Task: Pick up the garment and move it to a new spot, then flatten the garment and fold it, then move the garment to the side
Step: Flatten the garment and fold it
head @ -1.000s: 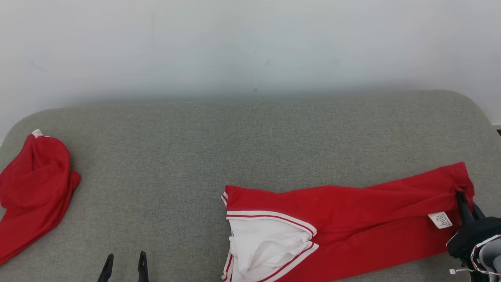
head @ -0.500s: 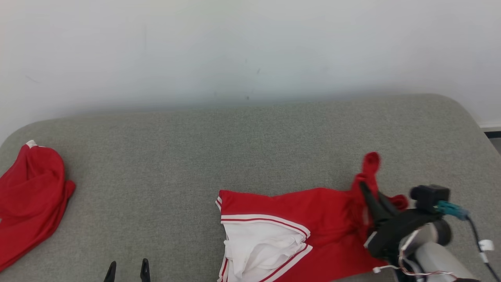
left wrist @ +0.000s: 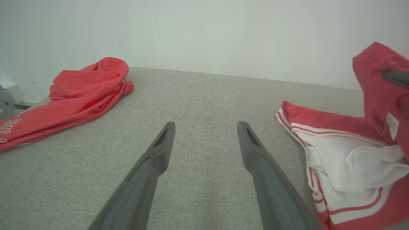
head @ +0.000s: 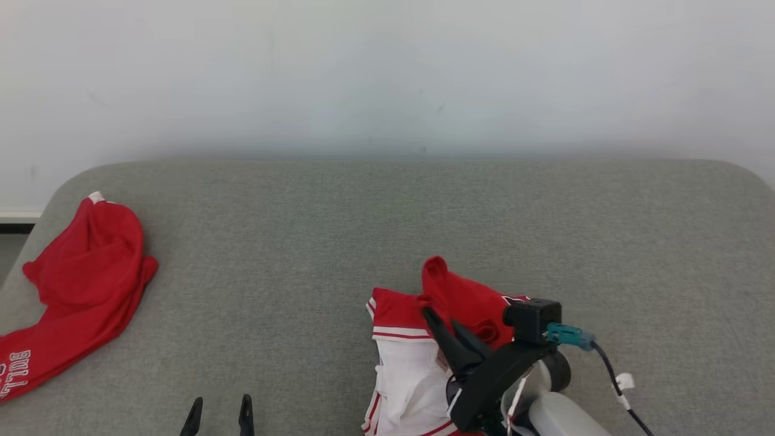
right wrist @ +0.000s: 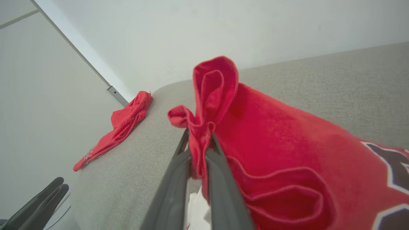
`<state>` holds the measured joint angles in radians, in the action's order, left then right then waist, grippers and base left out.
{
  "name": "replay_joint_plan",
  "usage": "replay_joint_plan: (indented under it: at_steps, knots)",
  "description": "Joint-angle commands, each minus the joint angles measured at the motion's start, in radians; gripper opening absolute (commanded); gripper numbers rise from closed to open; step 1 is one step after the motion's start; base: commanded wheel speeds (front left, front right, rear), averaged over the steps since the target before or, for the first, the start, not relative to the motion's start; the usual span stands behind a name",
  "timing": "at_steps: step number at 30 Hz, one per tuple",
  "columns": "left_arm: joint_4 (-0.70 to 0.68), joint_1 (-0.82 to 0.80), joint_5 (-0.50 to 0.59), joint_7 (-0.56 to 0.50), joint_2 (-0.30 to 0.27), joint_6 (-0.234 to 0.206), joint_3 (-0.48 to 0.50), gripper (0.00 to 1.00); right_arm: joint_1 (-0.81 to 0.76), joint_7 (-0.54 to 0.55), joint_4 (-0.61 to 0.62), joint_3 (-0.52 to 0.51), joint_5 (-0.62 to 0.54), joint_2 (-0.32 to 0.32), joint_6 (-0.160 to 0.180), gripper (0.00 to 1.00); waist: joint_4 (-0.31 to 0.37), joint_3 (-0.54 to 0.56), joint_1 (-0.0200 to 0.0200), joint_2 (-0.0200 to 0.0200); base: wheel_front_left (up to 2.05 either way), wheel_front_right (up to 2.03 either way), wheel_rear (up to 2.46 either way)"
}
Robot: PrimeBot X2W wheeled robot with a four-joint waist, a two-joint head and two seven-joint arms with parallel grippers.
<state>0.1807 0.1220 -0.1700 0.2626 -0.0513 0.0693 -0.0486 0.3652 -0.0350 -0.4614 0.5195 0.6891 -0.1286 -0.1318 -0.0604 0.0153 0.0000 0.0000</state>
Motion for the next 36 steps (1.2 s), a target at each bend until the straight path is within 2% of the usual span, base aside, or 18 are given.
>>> replay_joint_plan:
  at_steps: [1,8,9,10,11,15,22,26,30,33,36]
  knots:
    - [0.004,-0.009,-0.002,0.003,0.002,-0.003,-0.004,1.00,0.003,-0.002,-0.016,0.001,-0.010,0.017,0.002,0.00,-0.025,-0.004,0.0000,0.0000,0.00,0.00,0.00]
    - [0.017,-0.020,-0.007,0.003,0.001,-0.005,-0.023,1.00,0.030,-0.022,-0.148,0.009,-0.040,0.065,0.002,0.00,-0.060,-0.010,0.0000,0.0000,0.00,0.00,0.00]
    - [0.019,-0.022,-0.008,0.003,0.002,-0.005,-0.024,1.00,0.036,-0.034,-0.163,0.011,-0.043,0.068,0.002,0.08,-0.063,-0.010,0.0000,0.0000,0.00,0.00,0.00]
    - [0.021,-0.023,-0.009,0.003,0.001,-0.005,-0.024,1.00,0.044,-0.044,-0.175,0.014,-0.047,0.070,0.002,0.71,-0.064,-0.010,0.0000,0.0000,0.00,0.00,0.00]
    - [0.023,-0.024,-0.009,0.003,0.002,-0.006,-0.023,1.00,0.048,-0.057,-0.184,0.018,-0.049,0.072,0.002,1.00,-0.065,-0.009,0.0000,0.0000,0.00,0.00,0.00]
    - [0.024,-0.019,-0.009,0.003,0.002,-0.008,-0.012,1.00,0.062,-0.113,-0.183,0.025,-0.050,0.071,0.002,1.00,-0.057,-0.005,0.0000,0.0000,0.00,0.00,0.00]
    - [0.017,-0.007,-0.009,0.003,0.002,-0.015,-0.004,1.00,0.060,-0.198,-0.082,-0.020,-0.085,-0.027,0.002,1.00,-0.030,0.001,0.0000,0.0000,0.00,0.00,0.00]
    - [0.009,-0.003,-0.008,0.003,0.002,-0.018,-0.002,1.00,0.015,-0.219,-0.014,-0.120,-0.103,-0.086,0.002,1.00,-0.015,-0.001,0.0000,0.0000,0.00,0.00,0.00]
    - [0.005,-0.002,-0.001,0.003,0.001,-0.016,0.006,1.00,-0.050,-0.228,0.048,-0.241,-0.118,-0.109,0.002,1.00,-0.004,-0.004,0.0000,0.0000,0.00,0.00,0.00]
    - [-0.001,-0.003,0.007,0.003,0.002,-0.013,0.010,1.00,-0.108,-0.230,0.091,-0.335,-0.143,-0.111,0.002,1.00,0.005,-0.006,0.0000,0.0000,0.00,0.00,0.00]
    - [-0.011,-0.002,0.016,0.003,0.002,-0.017,0.015,1.00,-0.171,-0.230,0.149,-0.420,-0.175,-0.086,0.002,1.00,0.015,-0.007,0.0000,0.0000,0.00,0.00,0.00]
